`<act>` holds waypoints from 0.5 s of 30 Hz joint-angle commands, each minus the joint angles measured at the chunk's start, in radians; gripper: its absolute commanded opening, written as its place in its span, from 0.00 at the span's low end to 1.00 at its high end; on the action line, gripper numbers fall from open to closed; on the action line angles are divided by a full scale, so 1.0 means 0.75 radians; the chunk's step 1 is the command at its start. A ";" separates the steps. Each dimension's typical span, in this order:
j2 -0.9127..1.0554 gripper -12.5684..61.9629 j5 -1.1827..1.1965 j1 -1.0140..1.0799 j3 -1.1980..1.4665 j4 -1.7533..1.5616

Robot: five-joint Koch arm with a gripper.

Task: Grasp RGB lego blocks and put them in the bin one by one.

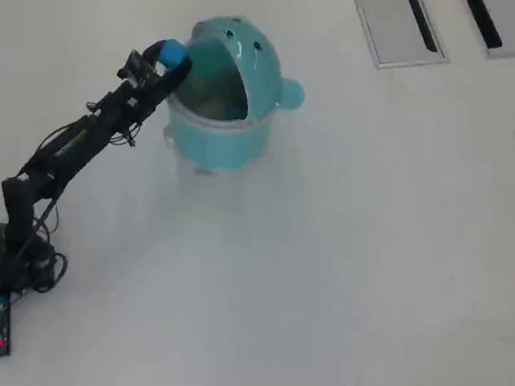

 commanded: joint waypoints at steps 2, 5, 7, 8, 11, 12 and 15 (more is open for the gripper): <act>-0.010 0.30 -0.029 0.031 -0.235 0.018; -0.086 0.30 -0.027 0.061 -0.364 0.061; -0.108 0.30 -0.027 0.082 -0.421 0.094; -0.127 0.30 -0.027 0.096 -0.458 0.115; -0.141 0.31 -0.027 0.125 -0.493 0.137; -0.143 0.31 -0.027 0.139 -0.495 0.141; -0.168 0.44 -0.143 0.182 -0.493 0.166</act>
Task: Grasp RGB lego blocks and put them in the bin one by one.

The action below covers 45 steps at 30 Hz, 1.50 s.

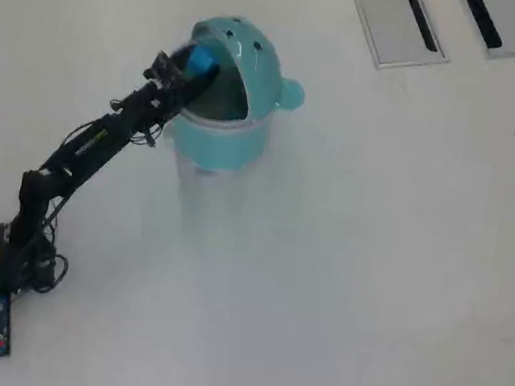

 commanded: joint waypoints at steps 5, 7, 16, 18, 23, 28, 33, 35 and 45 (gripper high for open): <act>0.041 0.54 -0.155 0.035 -0.162 0.012; 0.094 0.54 -0.157 0.035 -0.110 0.031; 0.358 0.55 -0.153 0.067 0.153 0.035; 0.409 0.55 -0.149 0.092 0.213 0.031; 0.550 0.55 -0.135 0.121 0.376 0.000; 0.704 0.55 -0.086 0.141 0.554 -0.043; 0.873 0.55 0.006 0.162 0.722 -0.088; 0.943 0.55 0.014 0.172 0.787 -0.090; 1.174 0.55 0.223 0.227 1.004 -0.168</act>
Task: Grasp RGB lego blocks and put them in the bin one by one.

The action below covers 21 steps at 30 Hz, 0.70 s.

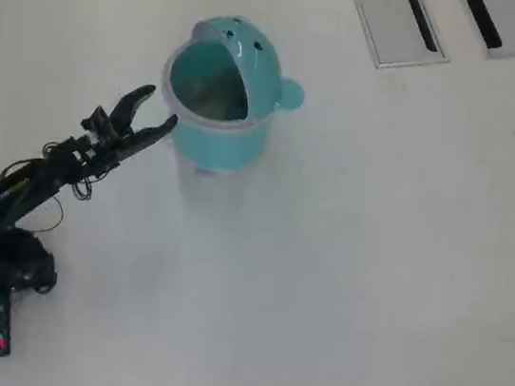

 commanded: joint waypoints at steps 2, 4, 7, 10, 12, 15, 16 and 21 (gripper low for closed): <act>0.117 0.55 0.037 0.004 0.051 -0.178; 0.162 0.55 0.065 0.018 0.123 -0.227; 0.227 0.55 0.119 0.039 0.200 -0.256; 0.301 0.55 0.174 0.041 0.274 -0.256; 0.337 0.55 0.219 0.059 0.311 -0.256; 0.382 0.56 0.272 0.078 0.358 -0.258; 0.391 0.57 0.278 0.080 0.376 -0.262; 0.405 0.58 0.307 0.141 0.597 -0.657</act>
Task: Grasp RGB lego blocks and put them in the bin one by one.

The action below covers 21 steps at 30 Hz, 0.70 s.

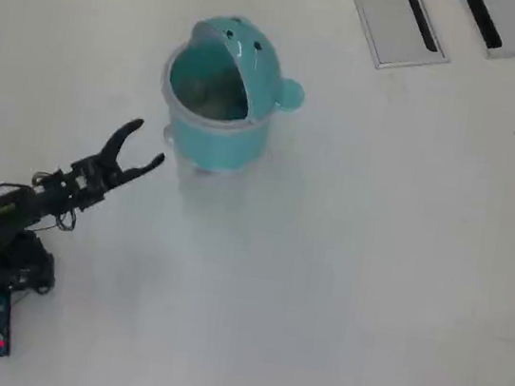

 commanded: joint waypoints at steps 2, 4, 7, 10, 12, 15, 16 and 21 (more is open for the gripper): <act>0.090 0.58 0.002 0.029 0.031 -0.366; 0.092 0.58 0.055 0.059 0.070 -0.393; 0.096 0.58 0.149 0.121 0.125 -0.405; 0.098 0.58 0.184 0.143 0.211 -0.505; 0.096 0.58 0.202 0.155 0.278 -0.595; 0.096 0.58 0.254 0.168 0.344 -0.659; 0.096 0.58 0.274 0.172 0.360 -0.667; 0.094 0.58 0.364 0.178 0.493 -0.841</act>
